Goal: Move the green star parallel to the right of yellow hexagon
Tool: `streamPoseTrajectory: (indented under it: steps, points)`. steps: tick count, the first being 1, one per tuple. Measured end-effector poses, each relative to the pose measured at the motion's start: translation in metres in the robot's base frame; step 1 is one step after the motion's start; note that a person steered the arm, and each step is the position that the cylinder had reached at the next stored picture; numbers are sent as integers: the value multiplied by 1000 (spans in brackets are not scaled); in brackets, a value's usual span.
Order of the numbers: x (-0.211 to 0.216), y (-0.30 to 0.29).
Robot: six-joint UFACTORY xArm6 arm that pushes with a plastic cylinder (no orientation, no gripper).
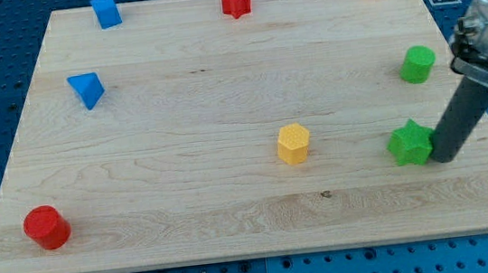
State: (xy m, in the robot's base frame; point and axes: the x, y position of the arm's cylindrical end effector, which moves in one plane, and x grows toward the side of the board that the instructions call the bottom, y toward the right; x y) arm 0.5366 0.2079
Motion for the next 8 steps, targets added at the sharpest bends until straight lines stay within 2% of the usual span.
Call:
streamPoseTrajectory:
  steps: [4,5,6,8]
  points:
    - [-7,-54]
    - [31,-56]
    - [53,-96]
    - [62,-232]
